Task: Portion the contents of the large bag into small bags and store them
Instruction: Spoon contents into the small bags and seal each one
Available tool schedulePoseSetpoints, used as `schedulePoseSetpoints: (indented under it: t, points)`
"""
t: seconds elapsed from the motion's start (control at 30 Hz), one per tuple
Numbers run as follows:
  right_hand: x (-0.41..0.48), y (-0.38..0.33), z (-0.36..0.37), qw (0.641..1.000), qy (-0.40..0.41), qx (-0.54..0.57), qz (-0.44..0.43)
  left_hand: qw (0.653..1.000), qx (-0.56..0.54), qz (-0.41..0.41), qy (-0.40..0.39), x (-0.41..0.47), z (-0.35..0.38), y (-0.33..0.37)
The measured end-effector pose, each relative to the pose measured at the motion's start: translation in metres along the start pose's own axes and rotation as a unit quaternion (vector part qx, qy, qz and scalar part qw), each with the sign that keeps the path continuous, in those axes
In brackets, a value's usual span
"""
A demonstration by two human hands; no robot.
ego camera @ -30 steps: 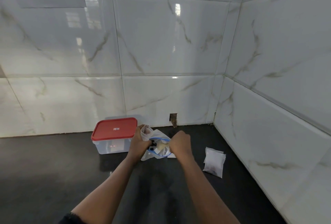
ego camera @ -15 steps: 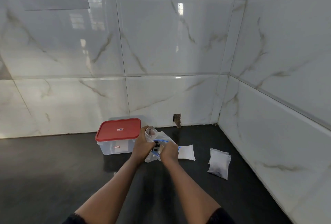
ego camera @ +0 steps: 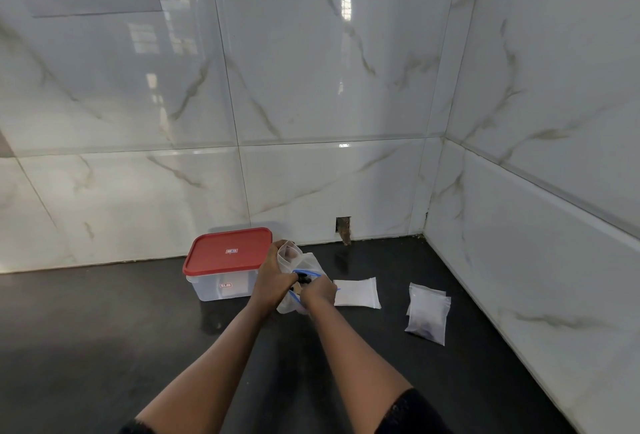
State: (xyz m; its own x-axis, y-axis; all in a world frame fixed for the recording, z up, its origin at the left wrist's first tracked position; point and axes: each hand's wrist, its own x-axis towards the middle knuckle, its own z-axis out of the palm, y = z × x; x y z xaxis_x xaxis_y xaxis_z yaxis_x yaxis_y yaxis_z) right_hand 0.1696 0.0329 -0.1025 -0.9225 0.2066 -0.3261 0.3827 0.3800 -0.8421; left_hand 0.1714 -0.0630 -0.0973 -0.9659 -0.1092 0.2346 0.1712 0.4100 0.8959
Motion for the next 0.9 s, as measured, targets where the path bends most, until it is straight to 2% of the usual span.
schedulePoseSetpoints:
  t: [0.3,0.5,0.9]
  points:
    - [0.0,-0.007,0.006,0.985,-0.029,0.123,0.115,1.0,0.006,-0.001,-0.002,-0.001,-0.001,0.0]
    - [0.0,-0.008,-0.003,0.973,0.008,0.19,0.131,1.0,0.015,-0.003,0.005,0.003,0.002,-0.001]
    - [-0.003,-0.006,-0.034,0.983,0.021,0.155,0.092,0.999,-0.009,-0.016,0.029,0.0,0.011,0.006]
